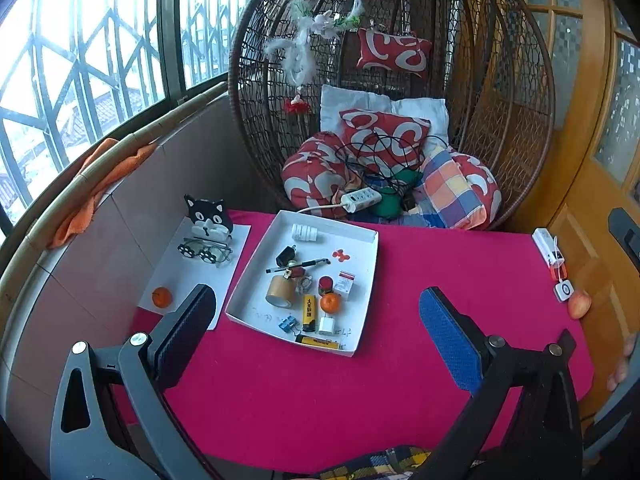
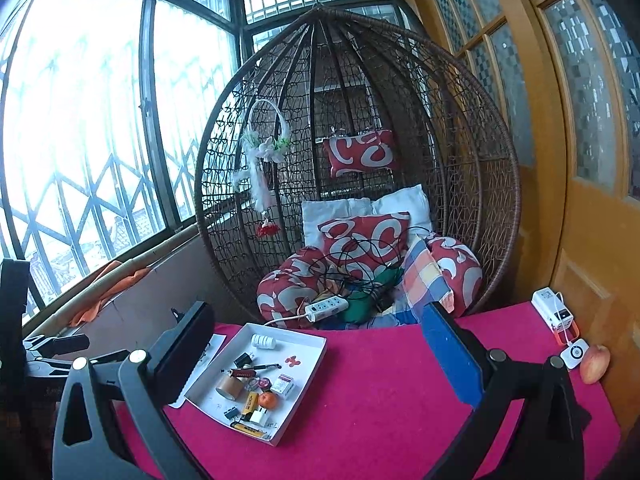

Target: Organize rigid objects

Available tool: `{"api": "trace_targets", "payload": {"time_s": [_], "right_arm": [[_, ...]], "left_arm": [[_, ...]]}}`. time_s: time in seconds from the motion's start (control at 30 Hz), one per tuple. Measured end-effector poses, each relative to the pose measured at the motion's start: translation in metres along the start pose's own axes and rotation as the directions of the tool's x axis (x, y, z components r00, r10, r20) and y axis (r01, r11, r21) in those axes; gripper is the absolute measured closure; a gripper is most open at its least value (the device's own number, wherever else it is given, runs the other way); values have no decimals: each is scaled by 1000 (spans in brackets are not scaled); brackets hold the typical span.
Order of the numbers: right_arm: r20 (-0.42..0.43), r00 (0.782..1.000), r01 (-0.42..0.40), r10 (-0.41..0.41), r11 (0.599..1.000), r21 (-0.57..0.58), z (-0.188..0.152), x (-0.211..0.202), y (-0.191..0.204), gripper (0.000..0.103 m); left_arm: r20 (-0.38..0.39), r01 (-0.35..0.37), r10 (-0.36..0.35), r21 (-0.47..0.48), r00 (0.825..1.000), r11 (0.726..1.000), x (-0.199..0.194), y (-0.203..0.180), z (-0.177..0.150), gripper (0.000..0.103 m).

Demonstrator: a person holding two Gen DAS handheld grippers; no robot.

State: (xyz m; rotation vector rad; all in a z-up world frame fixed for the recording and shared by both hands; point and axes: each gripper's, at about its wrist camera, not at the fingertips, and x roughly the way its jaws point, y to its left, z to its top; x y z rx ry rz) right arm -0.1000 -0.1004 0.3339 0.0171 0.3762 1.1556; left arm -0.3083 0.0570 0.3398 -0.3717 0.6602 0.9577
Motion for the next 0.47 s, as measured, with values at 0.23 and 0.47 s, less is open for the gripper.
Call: {"api": "trace_targets", "payload": {"time_s": [0.23, 0.47], "right_arm": [[-12, 1000, 0, 0, 1000, -6, 0, 3, -1, 0], [-29, 1000, 1, -1, 1000, 5, -1, 6, -5, 0]], "left_arm": [[-6, 6, -6, 3, 1000, 1000, 2, -2, 0, 0], [-16, 13, -13, 2, 1000, 1000, 5, -6, 0, 0]]}}
